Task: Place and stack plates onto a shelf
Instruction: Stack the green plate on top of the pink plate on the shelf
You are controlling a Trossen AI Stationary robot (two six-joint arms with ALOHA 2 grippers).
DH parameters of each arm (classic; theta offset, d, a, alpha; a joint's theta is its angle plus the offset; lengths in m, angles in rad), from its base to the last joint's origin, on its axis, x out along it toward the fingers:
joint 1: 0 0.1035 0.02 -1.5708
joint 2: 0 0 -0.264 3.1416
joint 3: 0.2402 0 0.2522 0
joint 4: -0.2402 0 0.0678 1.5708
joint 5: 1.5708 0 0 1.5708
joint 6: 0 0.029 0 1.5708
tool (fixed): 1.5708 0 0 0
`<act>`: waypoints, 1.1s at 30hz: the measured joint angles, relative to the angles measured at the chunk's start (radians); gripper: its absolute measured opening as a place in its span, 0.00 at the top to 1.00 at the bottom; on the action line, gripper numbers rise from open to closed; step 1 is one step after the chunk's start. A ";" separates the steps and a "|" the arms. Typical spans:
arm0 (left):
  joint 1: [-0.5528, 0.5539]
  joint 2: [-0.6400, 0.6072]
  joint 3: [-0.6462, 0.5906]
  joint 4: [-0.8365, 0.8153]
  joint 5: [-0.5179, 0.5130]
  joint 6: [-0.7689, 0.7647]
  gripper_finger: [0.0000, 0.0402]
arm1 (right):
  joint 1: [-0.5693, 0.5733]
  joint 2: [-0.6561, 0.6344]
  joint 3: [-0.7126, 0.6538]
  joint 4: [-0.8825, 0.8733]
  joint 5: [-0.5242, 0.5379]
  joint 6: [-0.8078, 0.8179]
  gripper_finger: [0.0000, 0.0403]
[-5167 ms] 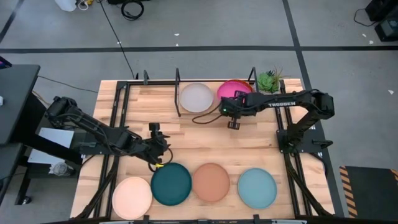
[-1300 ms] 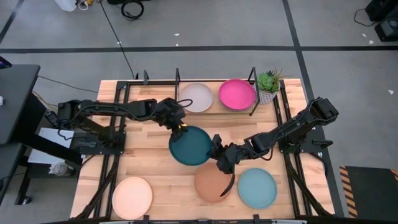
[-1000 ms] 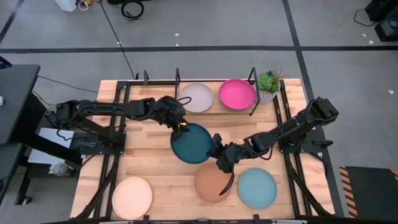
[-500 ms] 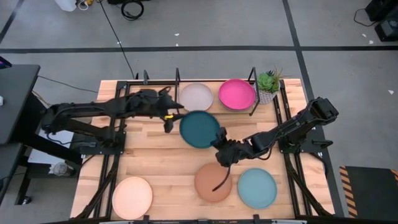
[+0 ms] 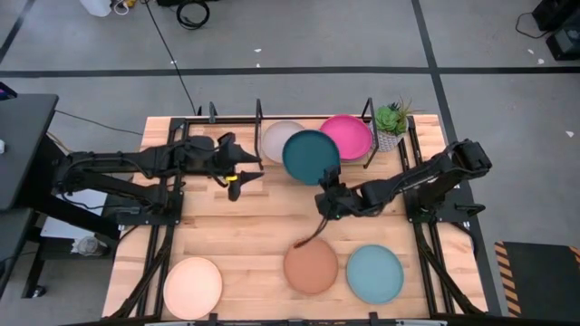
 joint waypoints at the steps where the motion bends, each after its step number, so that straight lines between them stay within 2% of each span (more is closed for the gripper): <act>1: -0.004 0.000 0.000 -0.011 -0.006 0.000 0.48 | -0.017 0.000 0.000 -0.013 0.000 0.009 0.87; 8: -0.022 0.000 0.000 -0.079 -0.056 -0.001 0.48 | -0.122 -0.011 0.001 -0.075 -0.007 0.118 0.87; 19: -0.023 0.000 0.000 -0.155 -0.063 -0.008 0.48 | -0.240 -0.018 0.085 -0.328 -0.051 0.435 0.87; 22: -0.022 0.000 0.000 -0.174 -0.063 -0.015 0.48 | -0.278 -0.018 0.085 -0.361 -0.109 0.488 0.87; 26: -0.022 0.000 0.000 -0.185 -0.063 -0.030 0.48 | -0.328 -0.018 0.086 -0.371 -0.188 0.488 0.87; 33: -0.022 0.004 -0.002 -0.217 -0.062 -0.035 0.48 | -0.377 -0.018 0.086 -0.357 -0.252 0.433 0.85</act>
